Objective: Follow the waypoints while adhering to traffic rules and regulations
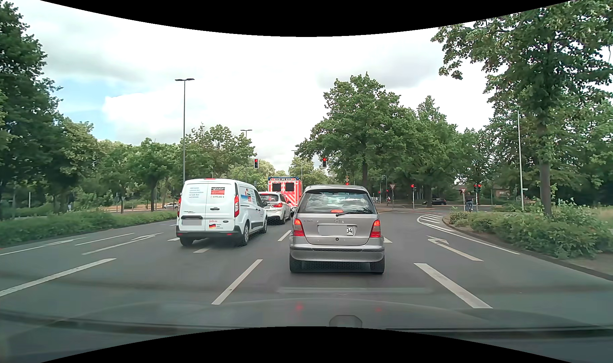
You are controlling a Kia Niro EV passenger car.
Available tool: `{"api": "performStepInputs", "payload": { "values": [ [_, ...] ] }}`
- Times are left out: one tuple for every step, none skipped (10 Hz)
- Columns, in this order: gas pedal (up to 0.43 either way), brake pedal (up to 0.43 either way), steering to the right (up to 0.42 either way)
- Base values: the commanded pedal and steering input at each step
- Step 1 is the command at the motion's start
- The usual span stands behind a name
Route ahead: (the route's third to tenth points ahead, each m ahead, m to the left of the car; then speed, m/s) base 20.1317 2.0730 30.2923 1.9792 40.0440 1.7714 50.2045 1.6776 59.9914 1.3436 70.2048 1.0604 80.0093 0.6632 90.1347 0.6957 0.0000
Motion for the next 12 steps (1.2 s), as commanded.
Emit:
{"api": "performStepInputs", "payload": {
  "values": [
    [0.000,0.195,-0.007],
    [0.000,0.195,-0.007],
    [0.000,0.195,-0.007],
    [0.000,0.195,-0.007],
    [0.000,0.195,-0.007],
    [0.000,0.195,-0.007],
    [0.000,0.195,-0.007],
    [0.000,0.195,-0.007],
    [0.000,0.195,-0.007],
    [0.000,0.195,-0.007],
    [0.000,0.195,-0.007],
    [0.000,0.195,-0.007]
  ]
}}
